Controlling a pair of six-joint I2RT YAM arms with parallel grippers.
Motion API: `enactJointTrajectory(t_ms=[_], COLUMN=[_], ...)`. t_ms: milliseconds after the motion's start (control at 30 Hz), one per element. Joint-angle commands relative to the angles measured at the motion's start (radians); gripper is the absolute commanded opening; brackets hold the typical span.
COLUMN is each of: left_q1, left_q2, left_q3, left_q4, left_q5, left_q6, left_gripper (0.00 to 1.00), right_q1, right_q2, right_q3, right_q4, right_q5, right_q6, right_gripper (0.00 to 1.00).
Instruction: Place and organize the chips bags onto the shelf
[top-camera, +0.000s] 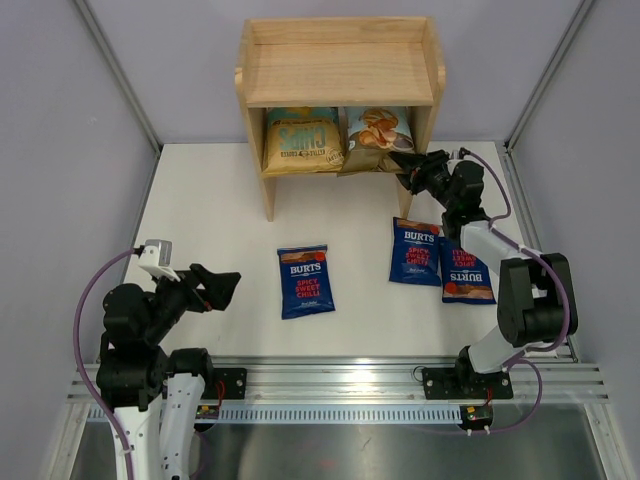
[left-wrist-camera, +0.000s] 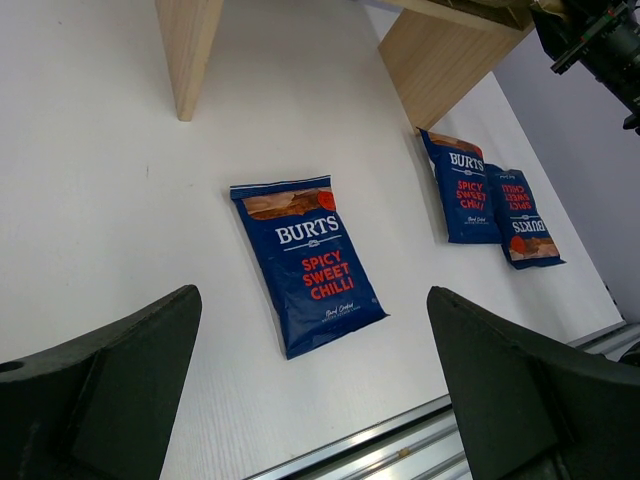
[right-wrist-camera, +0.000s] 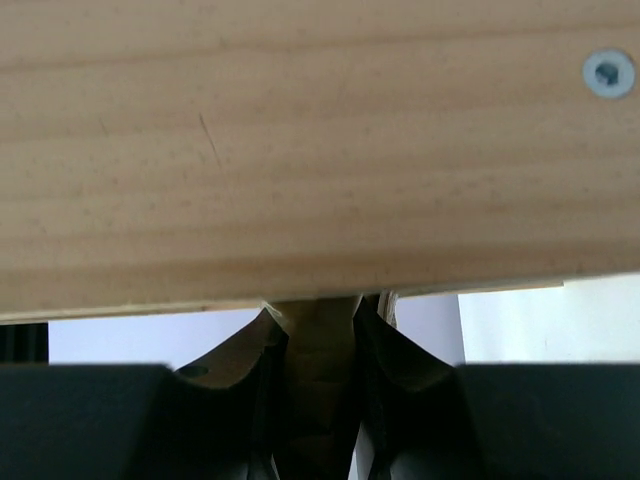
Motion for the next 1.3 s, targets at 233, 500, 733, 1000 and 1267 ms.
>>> enactJointTrajectory(t_ms=[233,500,733,1000,1267], left_q1=[-0.007,-0.007,-0.007,-0.007,-0.019], left_q2=[-0.005,0.009,0.029,0.155,0.317], left_q3=[-0.003,0.002,0.005,-0.006,-0.144], left_q4=[0.048,0.040,0.037,0.054,0.284], left_q5=[0.025,0.011,-0.007,-0.027,0.073], left_q6=[0.015,0.014,0.006,-0.060,-0.190], left_gripper=[0.99,0.99,0.99,0.99,0.99], right_q1=[-0.013,-0.027,-0.030,-0.032,-0.041], right_q2=[-0.021,-0.093,-0.154,-0.259,-0.360], right_q3=[0.053,-0.003,-0.006,-0.023,-0.062], right_q4=[-0.054,-0.093,-0.172,-0.356,-0.462], right_q5=[0.138,0.152,0.135,0.172,0.158], right_q6=[0.015,-0.006,-0.041,-0.127,-0.259], right_gripper=[0.36,0.64,0.70,1.00,1.00])
